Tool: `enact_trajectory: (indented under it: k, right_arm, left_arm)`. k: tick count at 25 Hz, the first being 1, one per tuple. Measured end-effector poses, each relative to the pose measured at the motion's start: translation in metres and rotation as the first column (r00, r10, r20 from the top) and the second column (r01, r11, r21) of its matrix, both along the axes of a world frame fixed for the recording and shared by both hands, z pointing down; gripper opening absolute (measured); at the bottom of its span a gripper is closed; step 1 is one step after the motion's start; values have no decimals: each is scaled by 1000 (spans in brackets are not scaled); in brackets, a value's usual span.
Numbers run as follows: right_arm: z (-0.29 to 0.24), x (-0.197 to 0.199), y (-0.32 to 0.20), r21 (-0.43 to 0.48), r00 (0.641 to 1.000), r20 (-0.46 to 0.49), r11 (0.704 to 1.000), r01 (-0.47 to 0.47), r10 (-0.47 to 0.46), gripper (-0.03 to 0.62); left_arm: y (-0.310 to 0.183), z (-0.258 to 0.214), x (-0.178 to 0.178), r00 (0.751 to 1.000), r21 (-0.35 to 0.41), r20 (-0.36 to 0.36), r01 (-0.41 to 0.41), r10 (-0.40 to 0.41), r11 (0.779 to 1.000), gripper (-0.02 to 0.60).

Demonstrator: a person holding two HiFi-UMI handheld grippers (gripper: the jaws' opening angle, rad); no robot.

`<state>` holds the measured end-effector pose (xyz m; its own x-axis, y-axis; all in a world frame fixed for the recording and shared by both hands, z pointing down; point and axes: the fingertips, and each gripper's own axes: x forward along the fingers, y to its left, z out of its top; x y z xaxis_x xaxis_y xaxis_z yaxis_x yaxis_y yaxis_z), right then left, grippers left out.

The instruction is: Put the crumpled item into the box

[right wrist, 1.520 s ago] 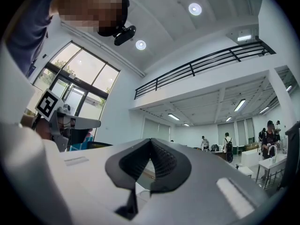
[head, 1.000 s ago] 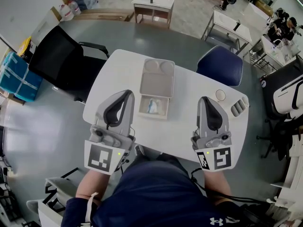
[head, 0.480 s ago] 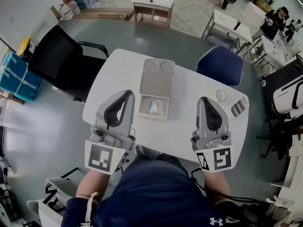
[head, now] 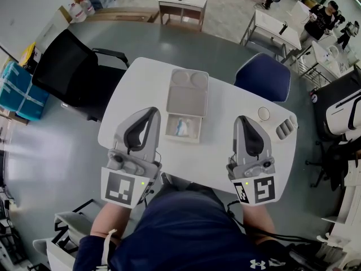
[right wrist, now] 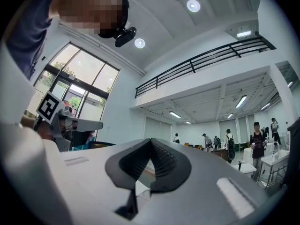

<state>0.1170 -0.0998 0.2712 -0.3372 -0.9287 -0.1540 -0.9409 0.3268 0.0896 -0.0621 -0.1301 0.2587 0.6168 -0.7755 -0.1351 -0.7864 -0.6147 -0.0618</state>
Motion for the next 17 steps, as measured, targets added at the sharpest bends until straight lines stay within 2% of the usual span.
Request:
enact_trajectory:
  k: [17]
  right_arm:
    - [9, -7, -10, -10, 1000, 2, 1000, 8, -8, 2]
  left_arm:
    - [-12, 13, -1, 1000, -37, 5, -2, 2, 999, 2]
